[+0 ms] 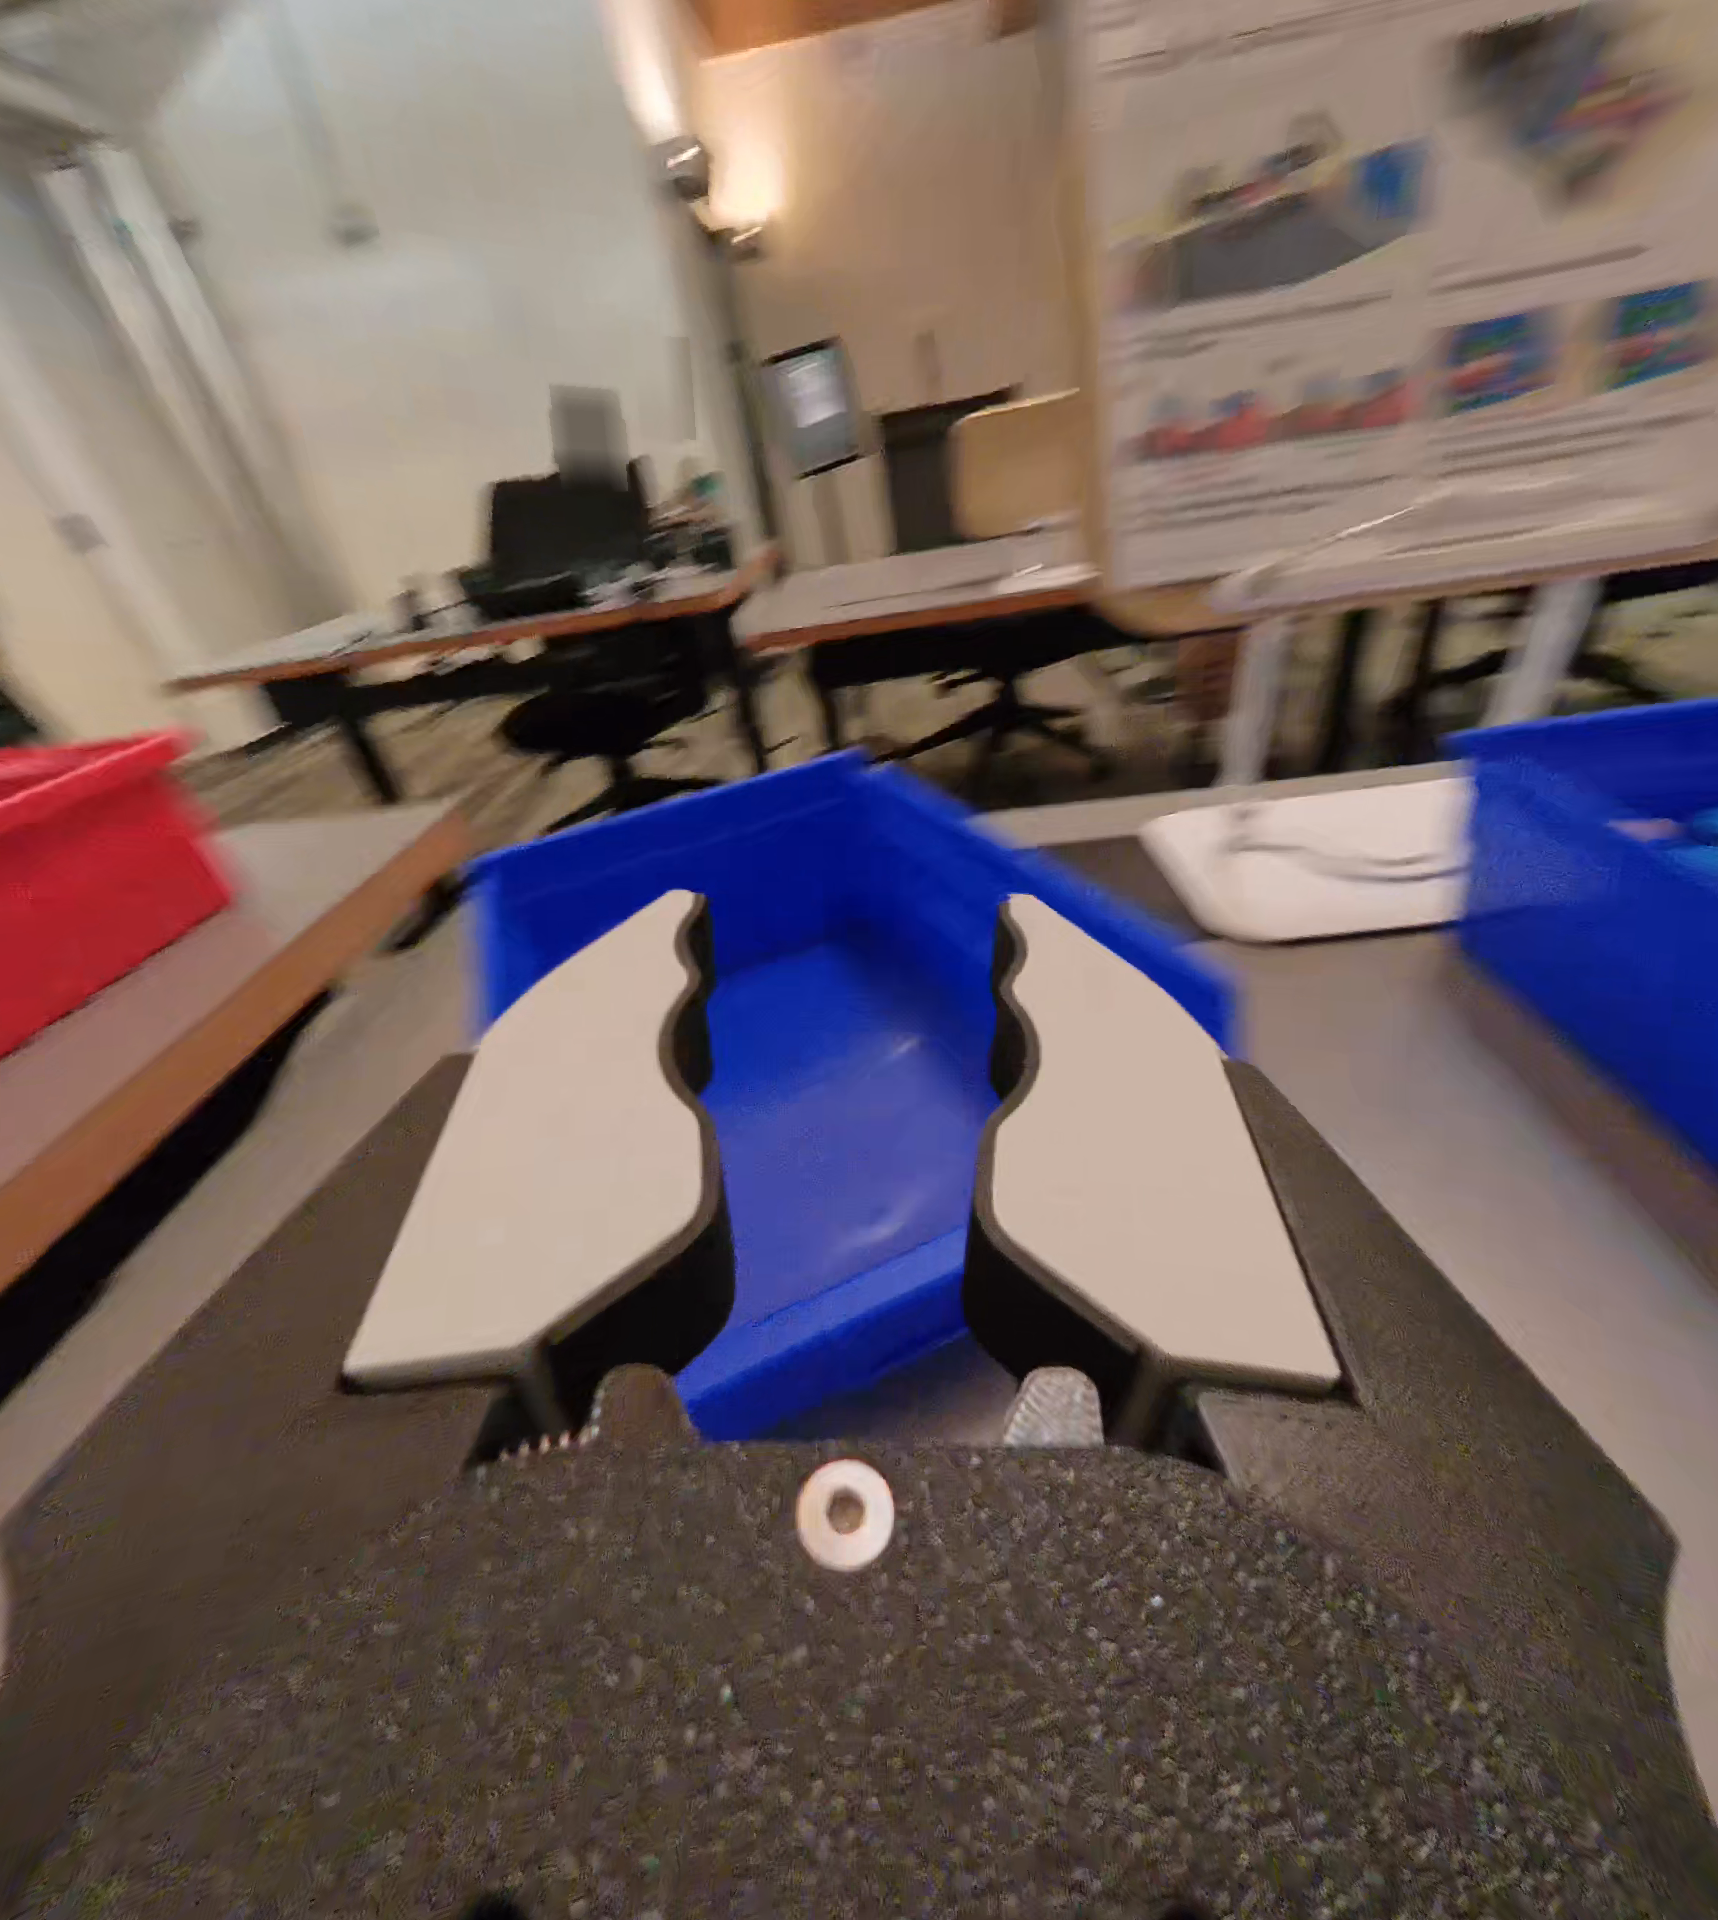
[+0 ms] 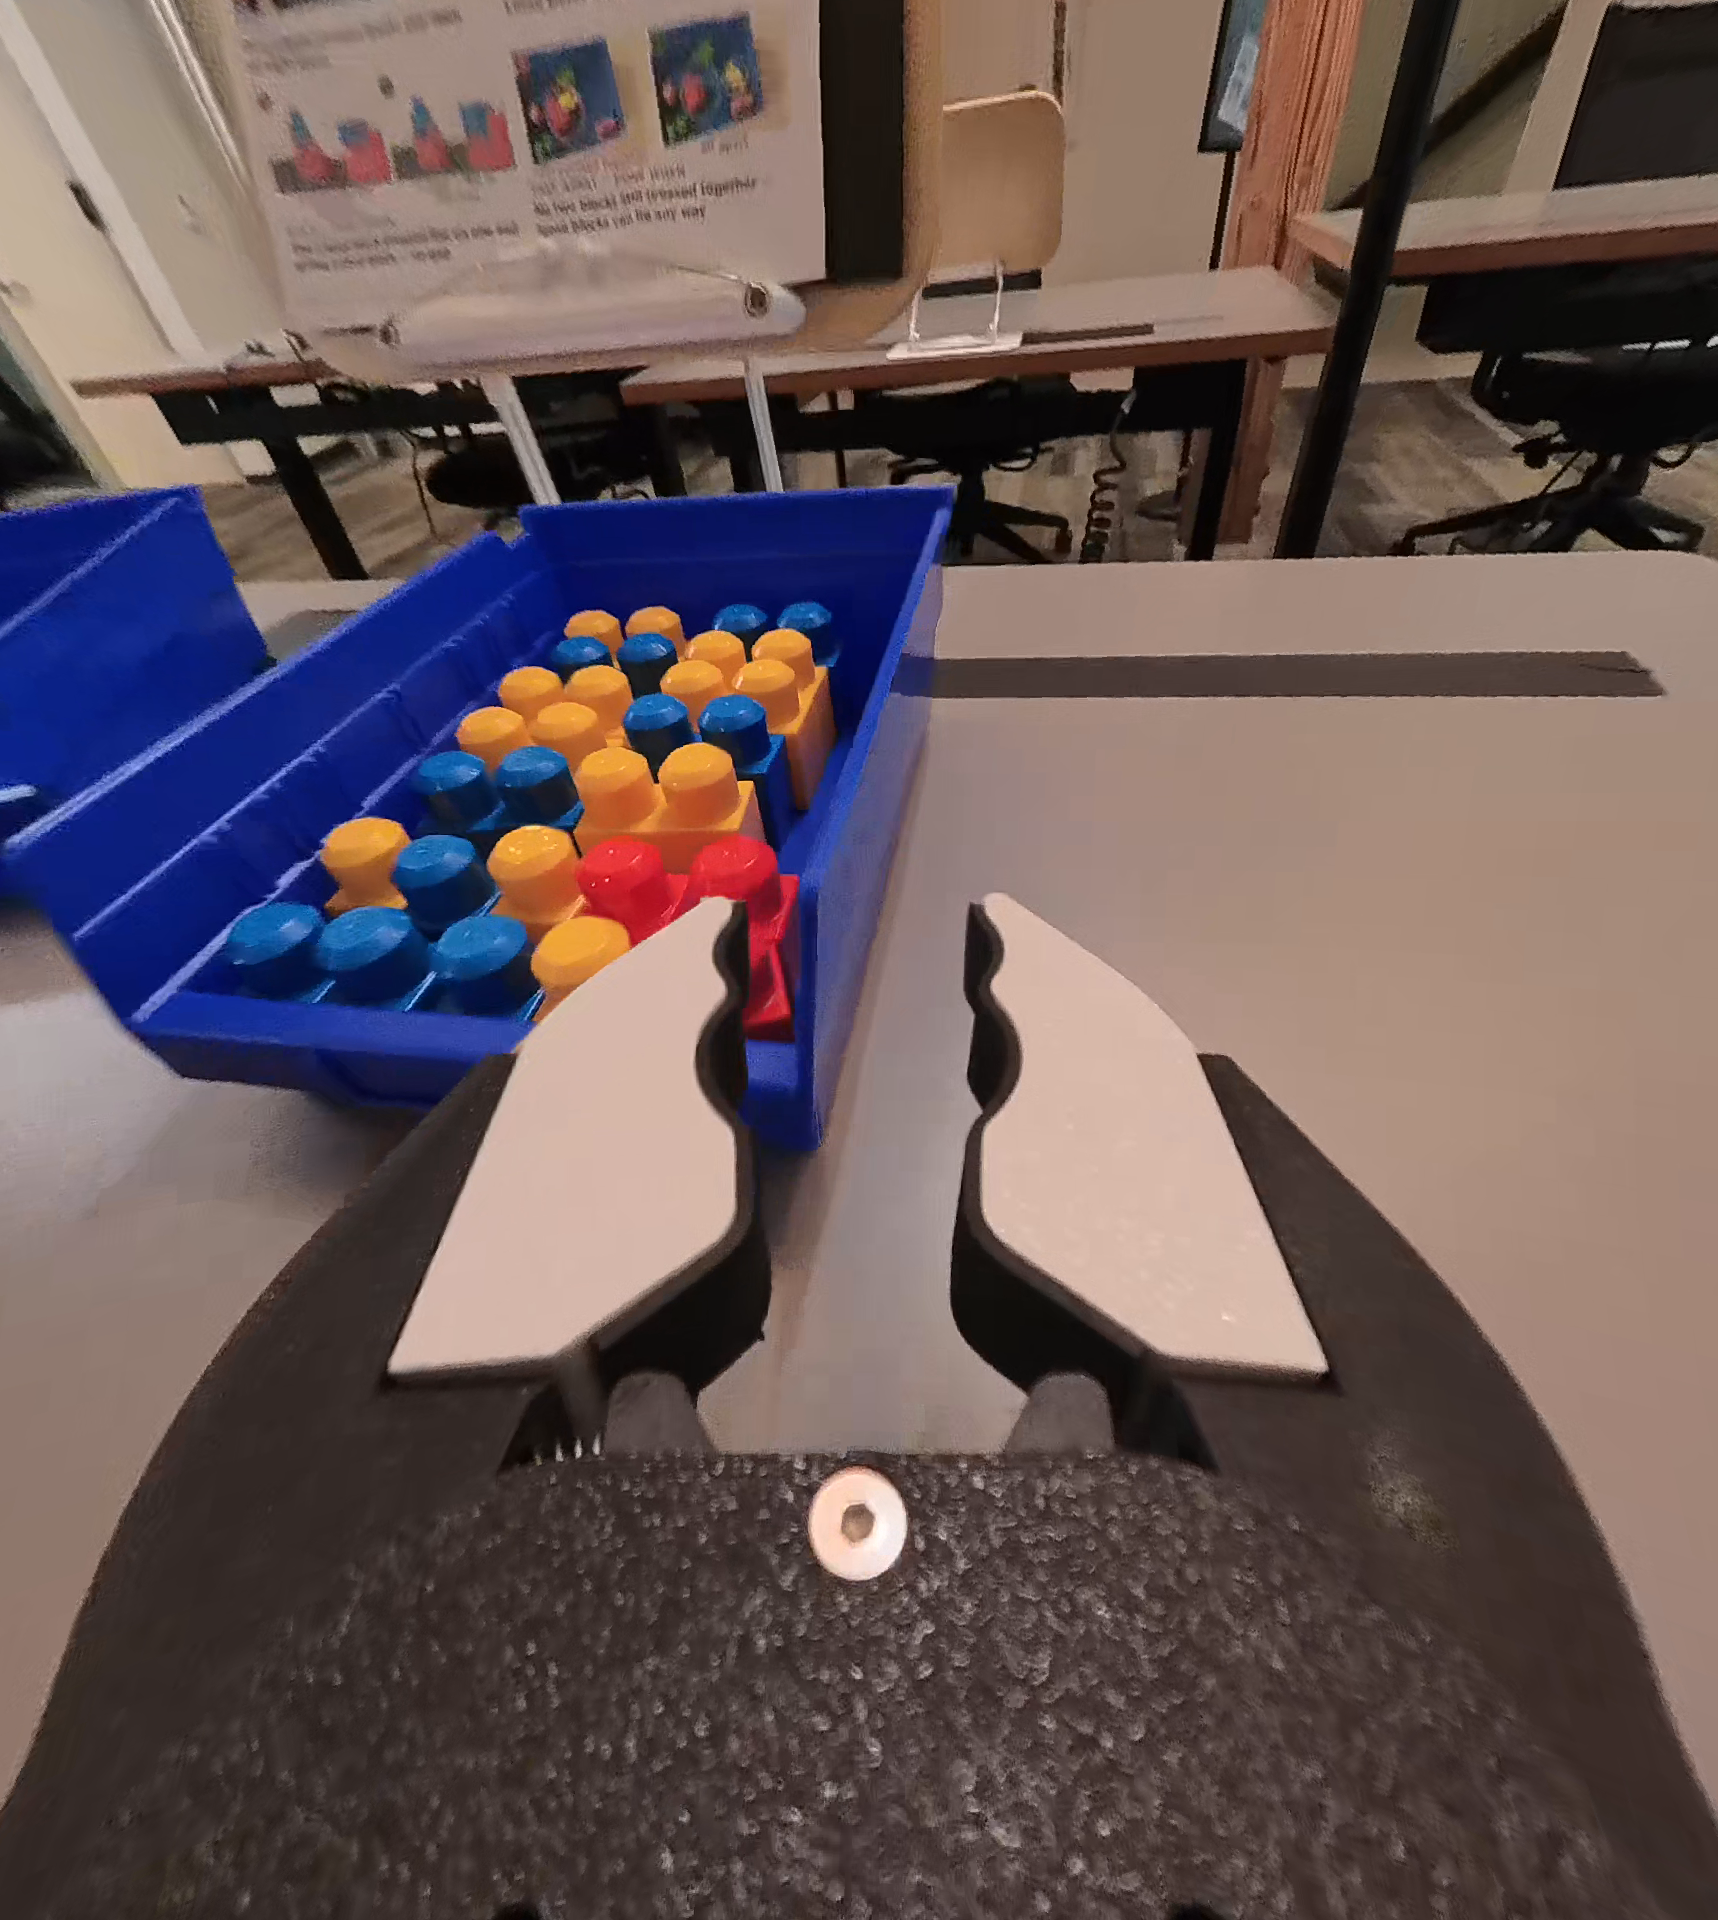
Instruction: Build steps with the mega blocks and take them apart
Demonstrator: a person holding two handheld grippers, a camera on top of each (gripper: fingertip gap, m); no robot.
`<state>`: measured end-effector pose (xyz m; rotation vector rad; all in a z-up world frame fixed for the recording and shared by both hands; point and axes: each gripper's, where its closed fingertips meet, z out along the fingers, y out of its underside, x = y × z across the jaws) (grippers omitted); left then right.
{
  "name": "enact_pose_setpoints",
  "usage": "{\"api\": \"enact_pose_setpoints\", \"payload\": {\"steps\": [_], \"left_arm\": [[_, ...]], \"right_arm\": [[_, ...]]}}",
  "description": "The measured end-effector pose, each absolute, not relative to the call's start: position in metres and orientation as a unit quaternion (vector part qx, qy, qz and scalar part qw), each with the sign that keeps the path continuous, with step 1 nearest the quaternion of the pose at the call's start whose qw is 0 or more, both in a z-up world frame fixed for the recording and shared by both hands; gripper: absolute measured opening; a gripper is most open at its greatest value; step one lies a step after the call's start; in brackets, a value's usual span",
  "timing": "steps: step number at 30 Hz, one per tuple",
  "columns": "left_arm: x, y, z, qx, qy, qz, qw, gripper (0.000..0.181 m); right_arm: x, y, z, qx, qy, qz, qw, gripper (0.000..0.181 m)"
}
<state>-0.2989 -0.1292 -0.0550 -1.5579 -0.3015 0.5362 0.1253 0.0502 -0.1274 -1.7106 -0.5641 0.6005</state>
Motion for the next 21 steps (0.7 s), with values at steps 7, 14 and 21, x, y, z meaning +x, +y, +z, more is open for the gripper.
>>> {"api": "enact_pose_setpoints", "payload": {"steps": [7, 14, 21], "left_arm": [[-0.406, -0.172, -0.162, -0.802, -0.249, 0.217, 0.497, 0.083], [-0.421, -0.164, -0.172, -0.796, -0.290, 0.191, 0.496, 0.007], [-0.400, -0.201, -0.171, -0.781, -0.298, 0.191, 0.515, 0.004]], "right_arm": [[0.125, 0.023, -0.131, -0.720, -0.267, 0.300, 0.565, 0.038], [0.109, 0.000, -0.136, -0.709, -0.304, 0.310, 0.555, 0.036], [0.100, -0.015, -0.133, -0.698, -0.318, 0.331, 0.550, 0.034]]}}
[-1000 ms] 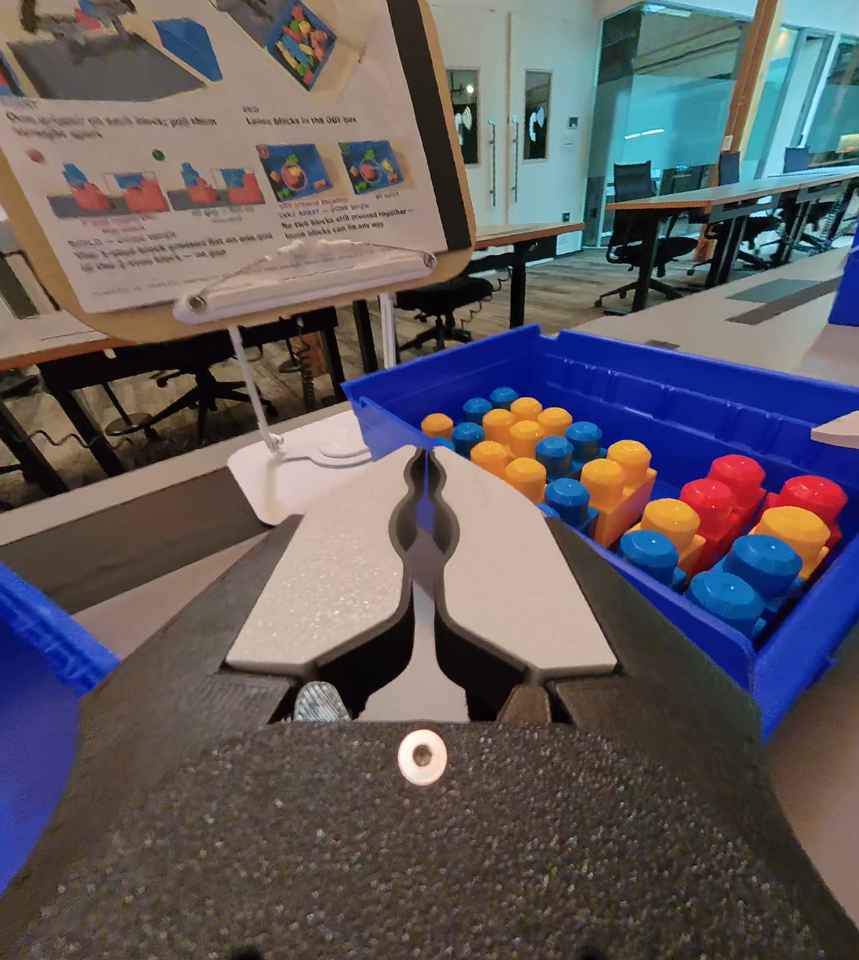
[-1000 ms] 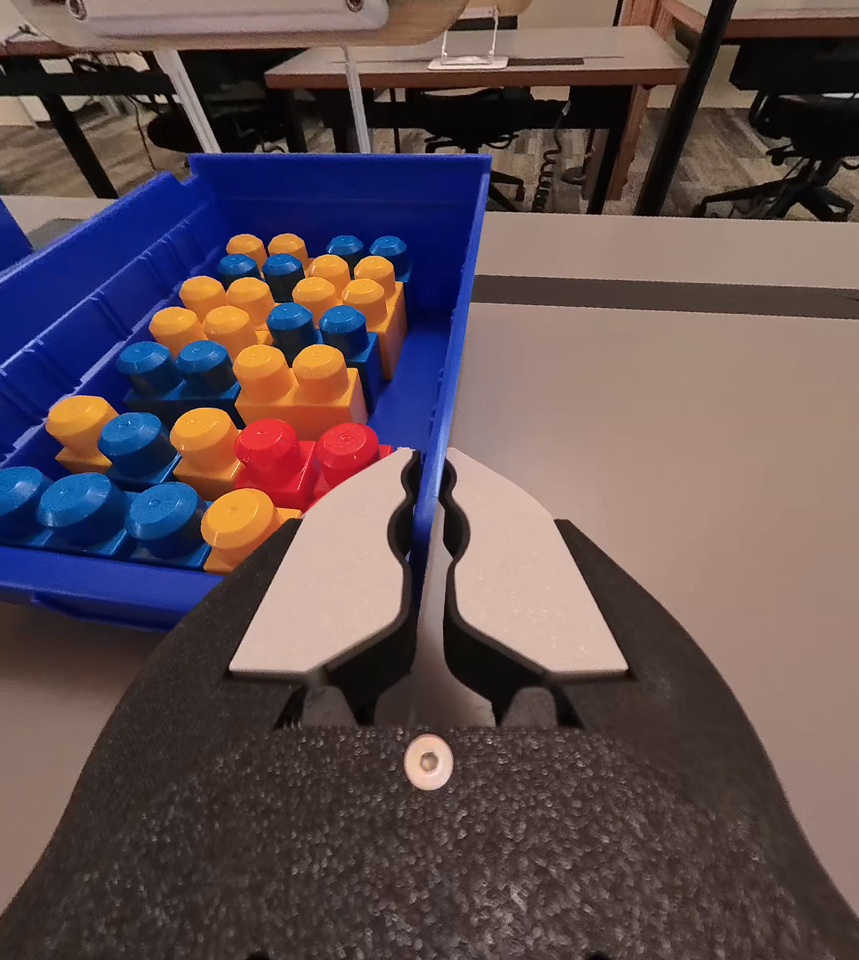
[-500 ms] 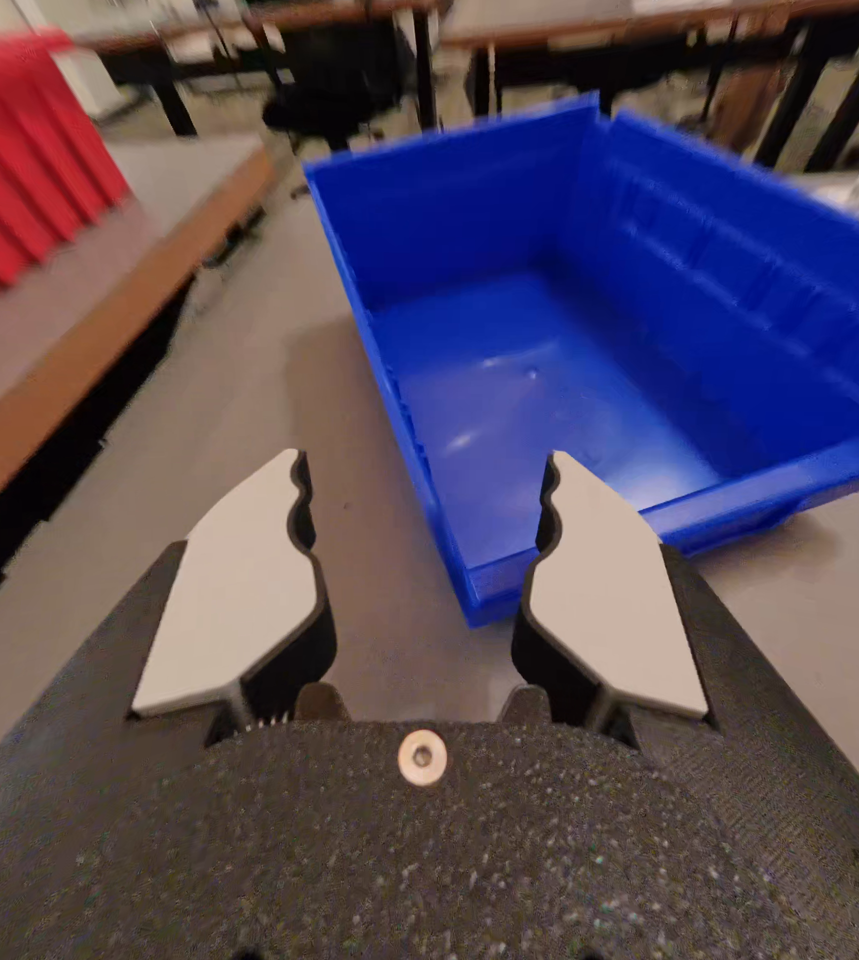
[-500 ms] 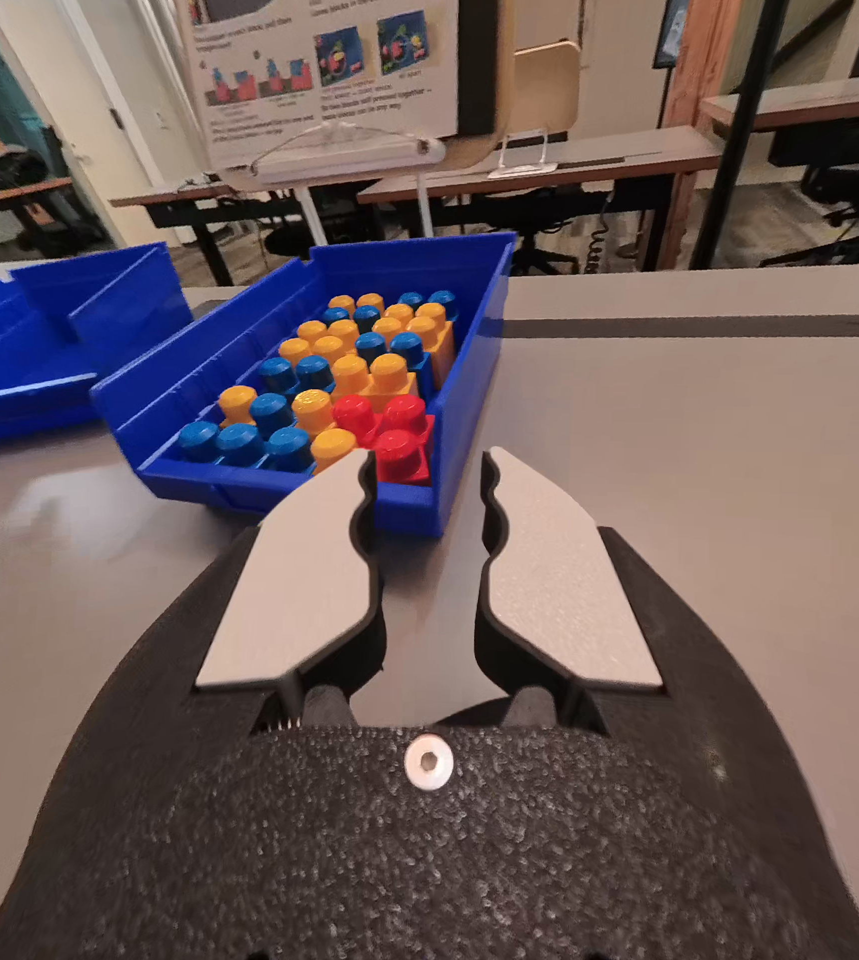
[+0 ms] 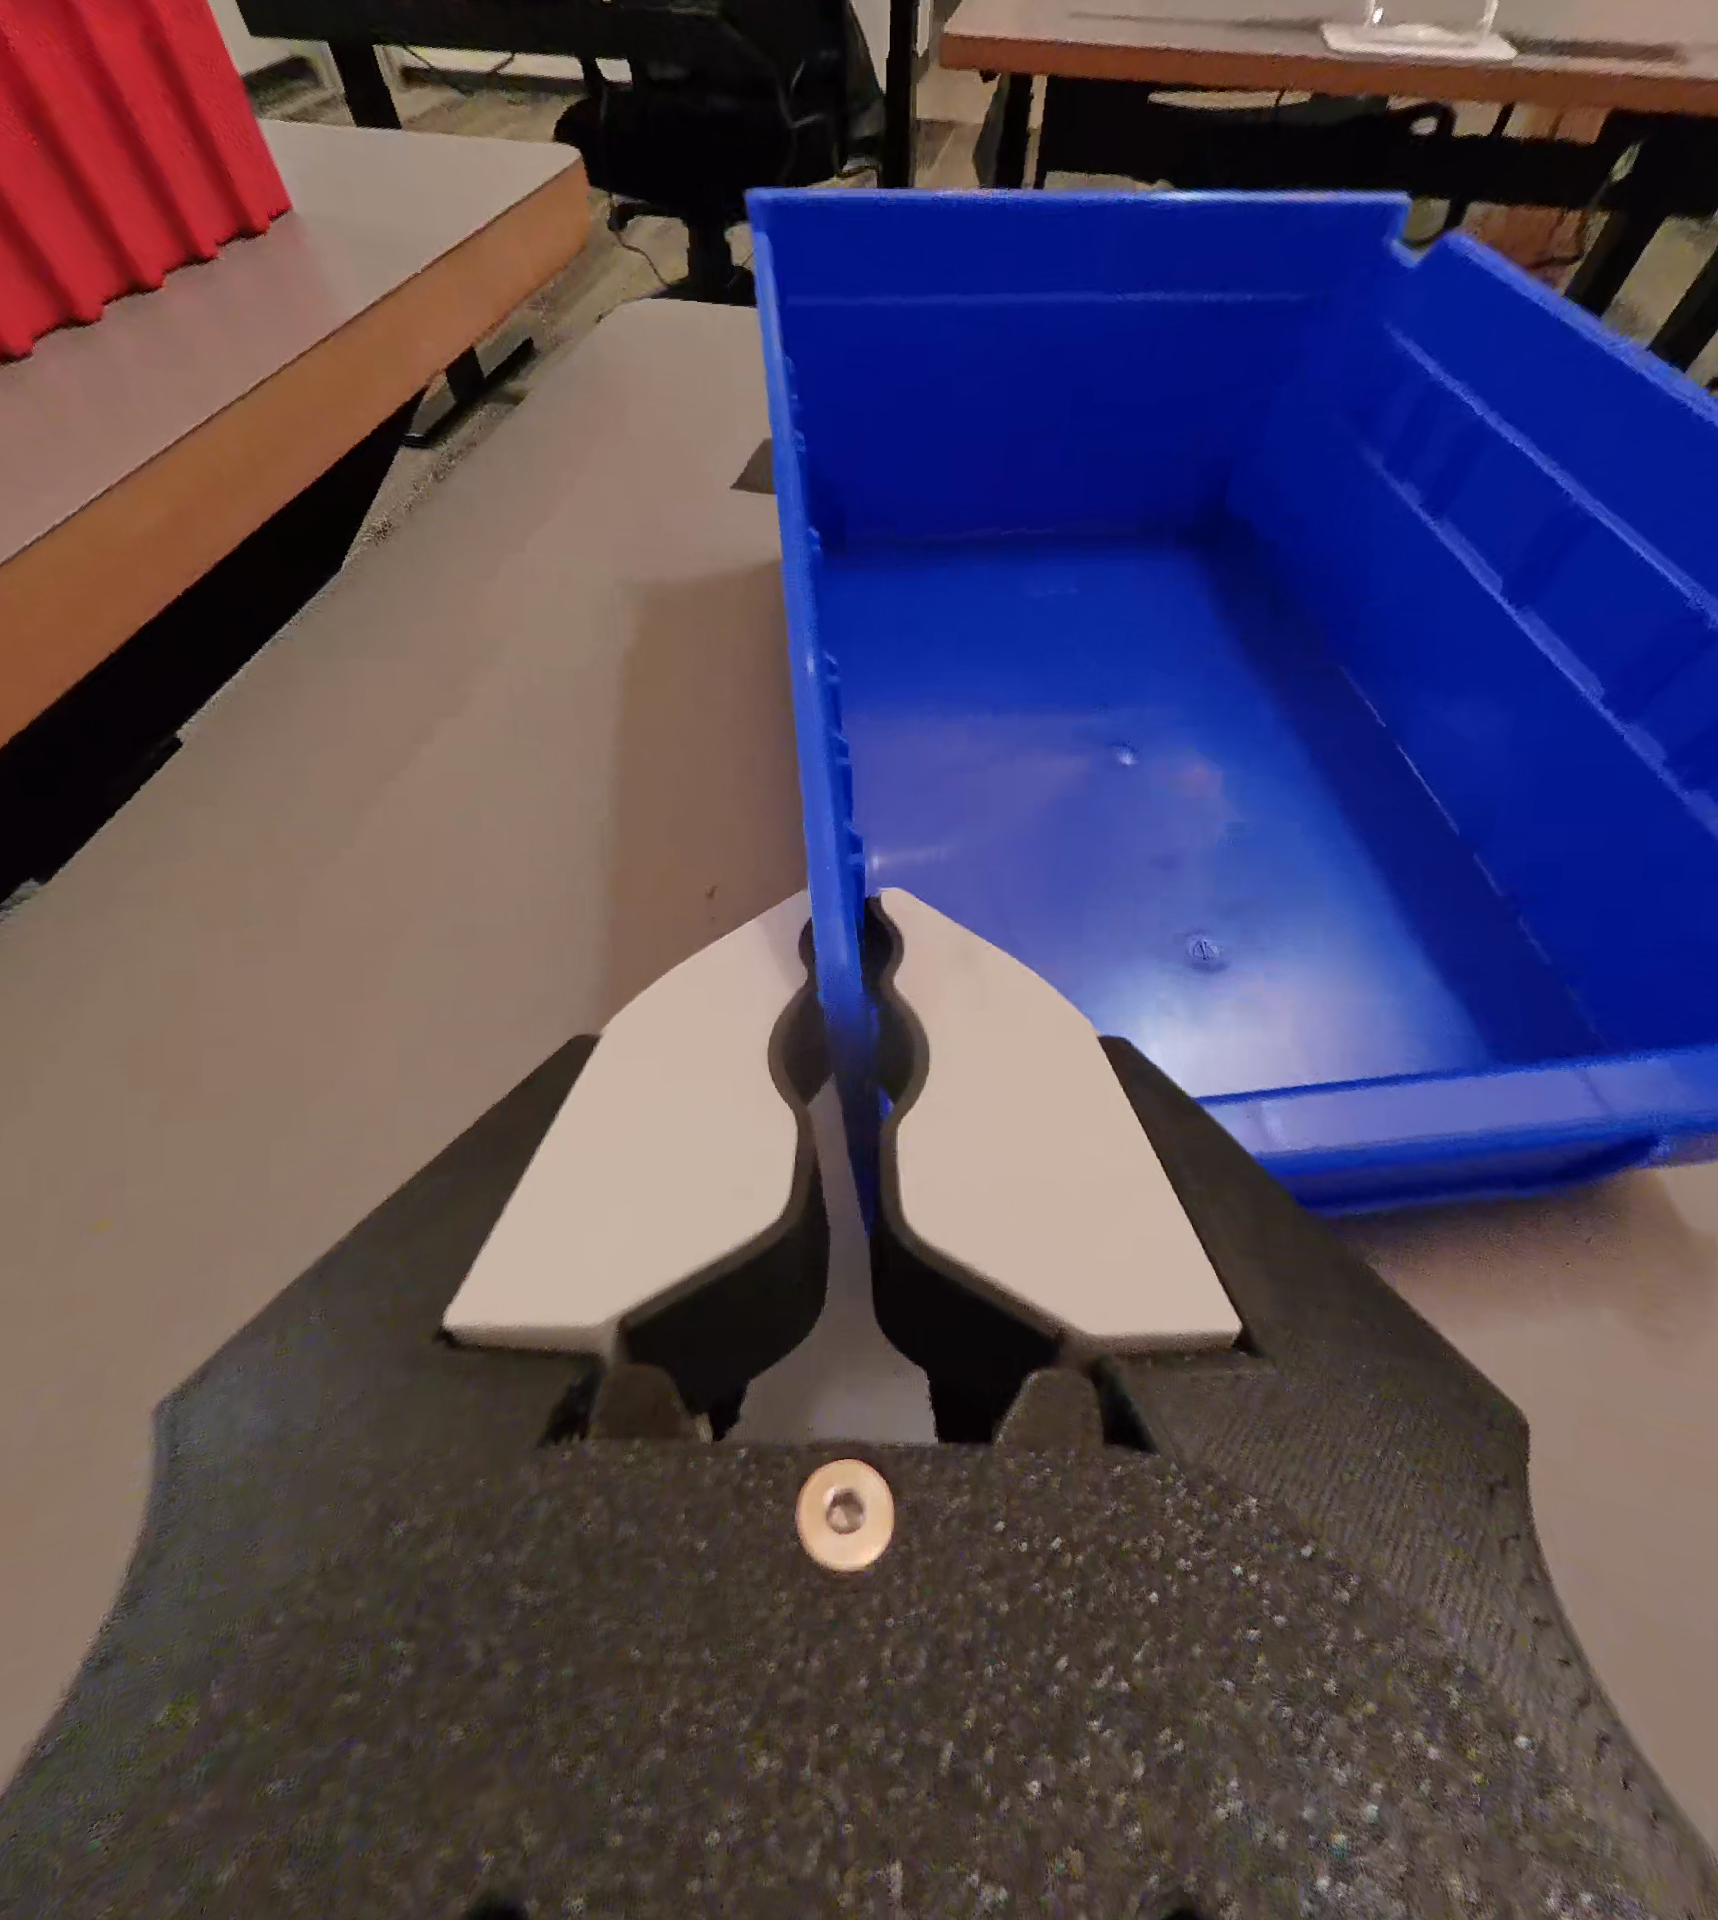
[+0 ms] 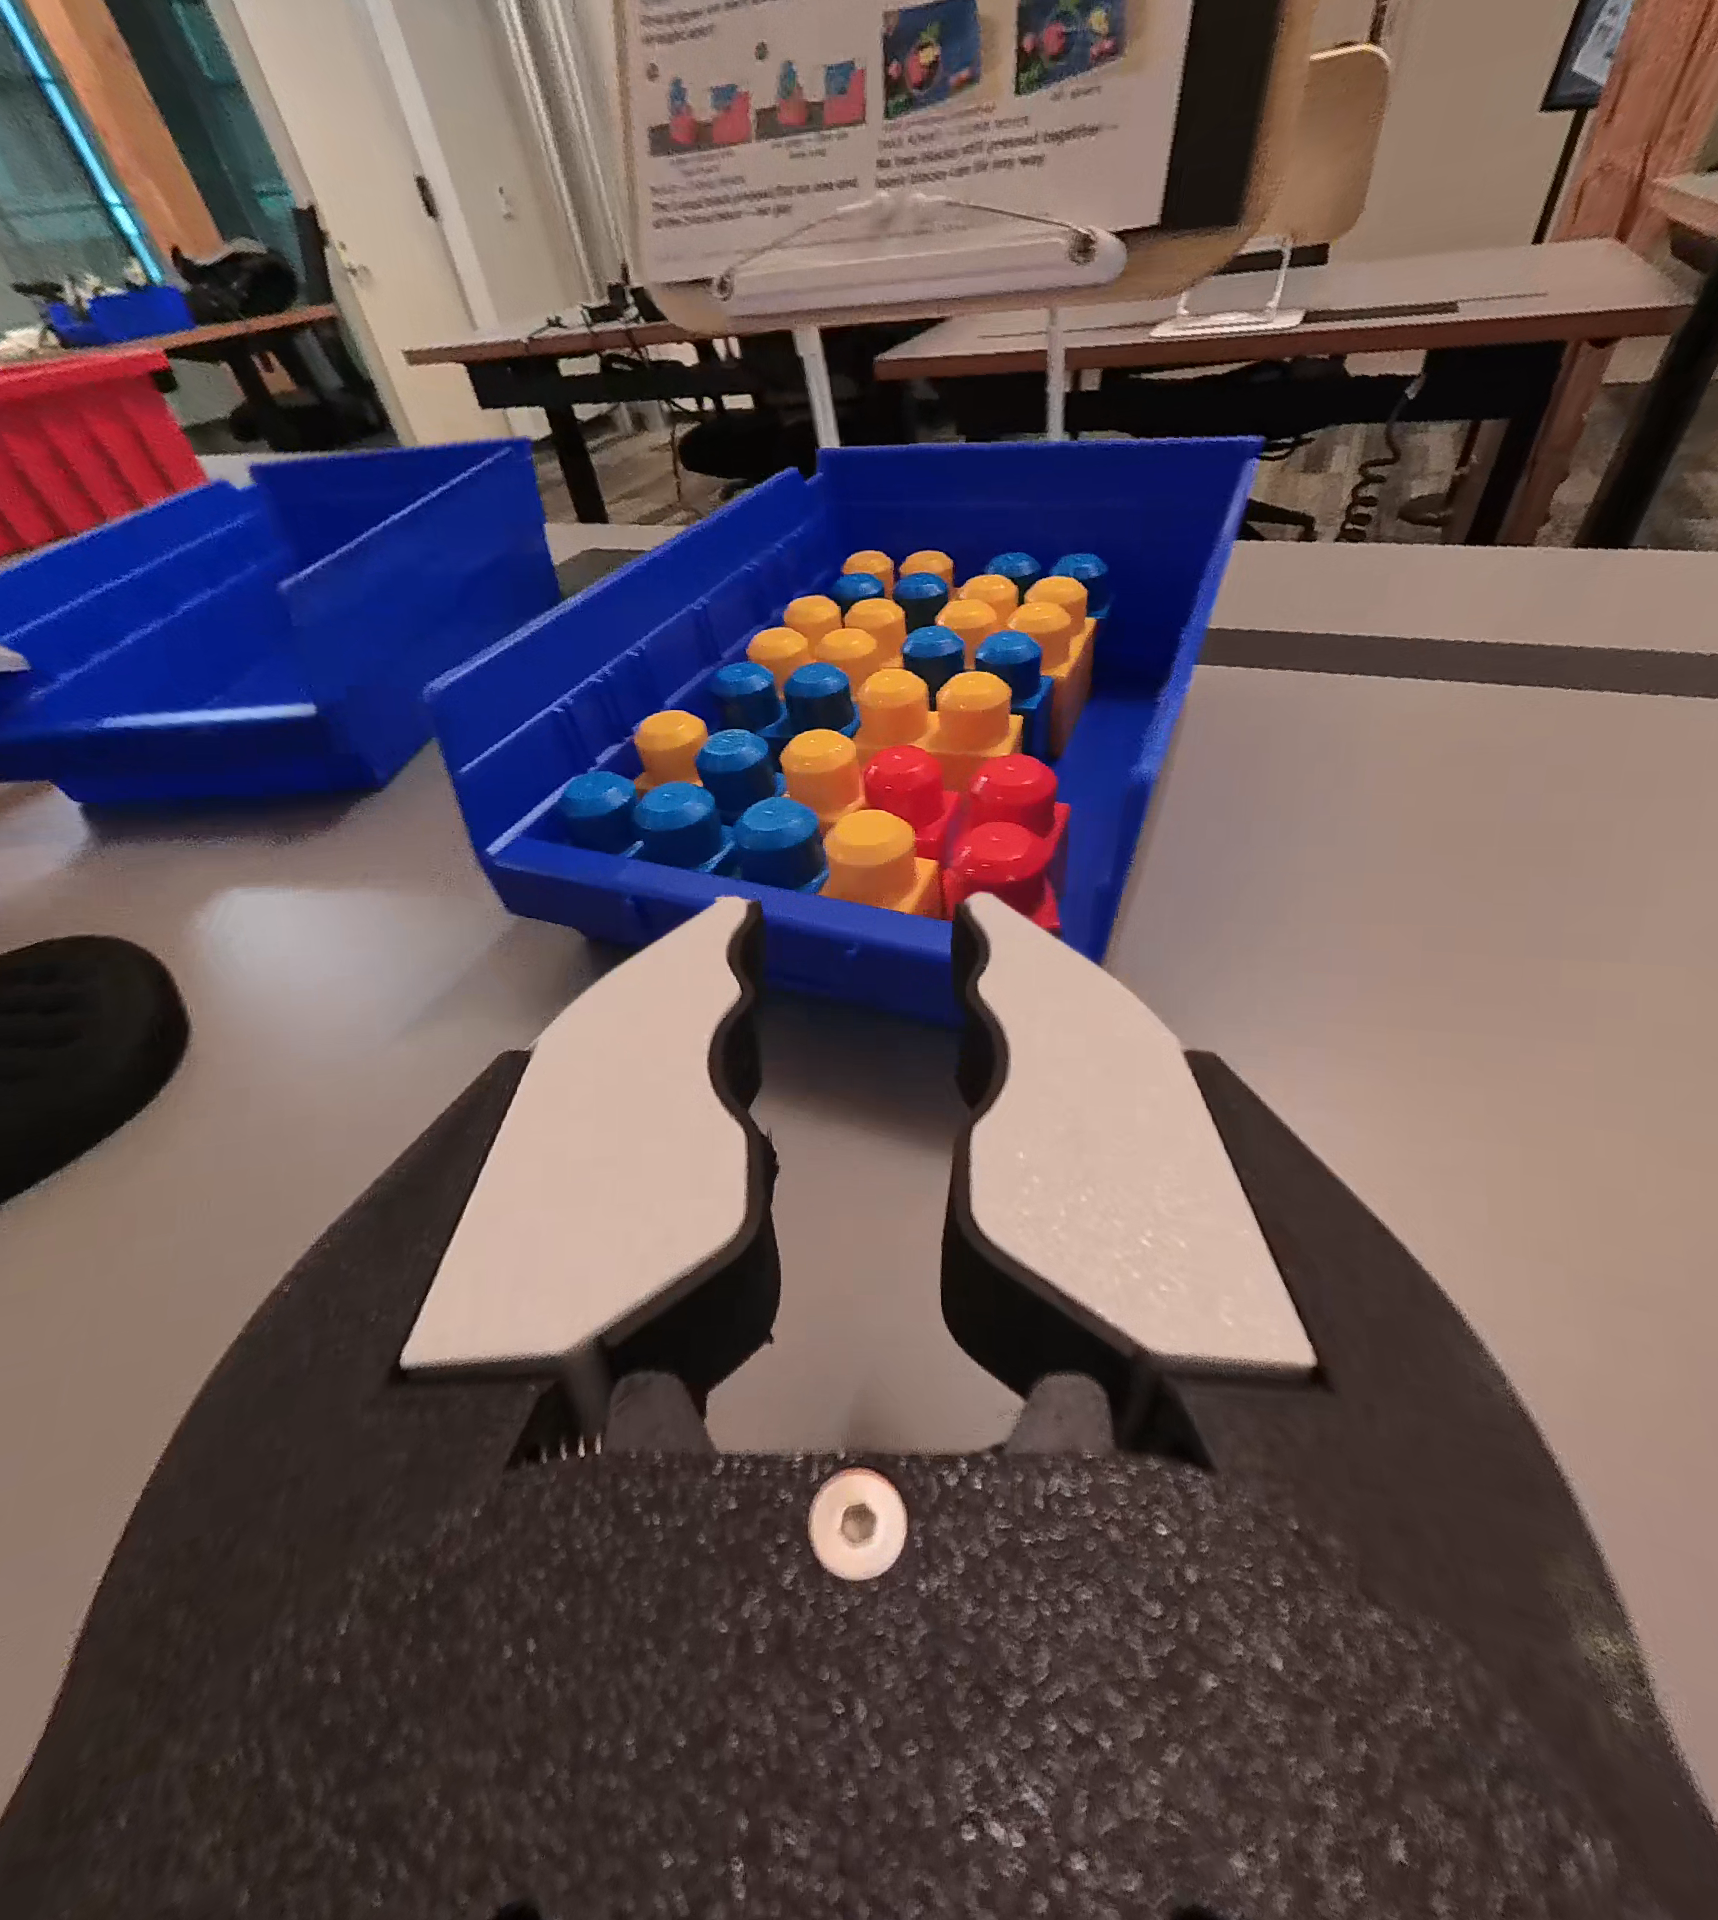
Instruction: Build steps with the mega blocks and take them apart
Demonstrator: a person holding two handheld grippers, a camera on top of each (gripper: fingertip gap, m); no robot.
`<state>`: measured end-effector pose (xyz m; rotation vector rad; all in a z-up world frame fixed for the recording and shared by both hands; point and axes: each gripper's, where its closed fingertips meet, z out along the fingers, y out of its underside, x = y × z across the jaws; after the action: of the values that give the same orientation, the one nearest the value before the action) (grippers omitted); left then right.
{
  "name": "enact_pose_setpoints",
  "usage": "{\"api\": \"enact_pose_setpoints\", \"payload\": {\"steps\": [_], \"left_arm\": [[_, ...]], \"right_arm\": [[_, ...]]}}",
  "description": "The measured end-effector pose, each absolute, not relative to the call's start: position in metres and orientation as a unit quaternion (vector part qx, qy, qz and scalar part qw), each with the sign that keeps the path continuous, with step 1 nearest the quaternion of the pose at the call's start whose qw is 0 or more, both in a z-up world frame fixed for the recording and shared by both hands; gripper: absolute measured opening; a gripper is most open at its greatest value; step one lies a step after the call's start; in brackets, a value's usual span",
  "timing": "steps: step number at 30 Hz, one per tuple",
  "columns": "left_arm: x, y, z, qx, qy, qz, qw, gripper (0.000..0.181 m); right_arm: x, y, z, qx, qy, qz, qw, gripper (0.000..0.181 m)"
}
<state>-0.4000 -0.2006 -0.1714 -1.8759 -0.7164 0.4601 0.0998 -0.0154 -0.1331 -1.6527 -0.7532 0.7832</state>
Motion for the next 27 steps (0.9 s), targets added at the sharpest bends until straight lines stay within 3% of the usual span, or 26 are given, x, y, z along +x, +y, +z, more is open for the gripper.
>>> {"api": "enact_pose_setpoints", "payload": {"steps": [11, 17, 20, 27], "left_arm": [[-0.322, -0.224, -0.141, -0.744, -0.277, 0.151, 0.588, 0.004], [-0.277, -0.218, -0.102, -0.709, -0.259, 0.114, 0.647, 0.004], [-0.241, -0.211, -0.077, -0.691, -0.236, 0.088, 0.678, 0.004], [-0.141, -0.177, -0.038, -0.668, -0.154, 0.027, 0.728, 0.004]], "right_arm": [[0.021, -0.096, -0.143, -0.660, -0.400, 0.396, 0.498, 0.035], [-0.023, -0.135, -0.140, -0.636, -0.421, 0.405, 0.504, 0.059], [-0.026, -0.137, -0.124, -0.628, -0.393, 0.413, 0.529, 0.065], [0.009, -0.116, -0.052, -0.591, -0.304, 0.398, 0.632, 0.062]]}}
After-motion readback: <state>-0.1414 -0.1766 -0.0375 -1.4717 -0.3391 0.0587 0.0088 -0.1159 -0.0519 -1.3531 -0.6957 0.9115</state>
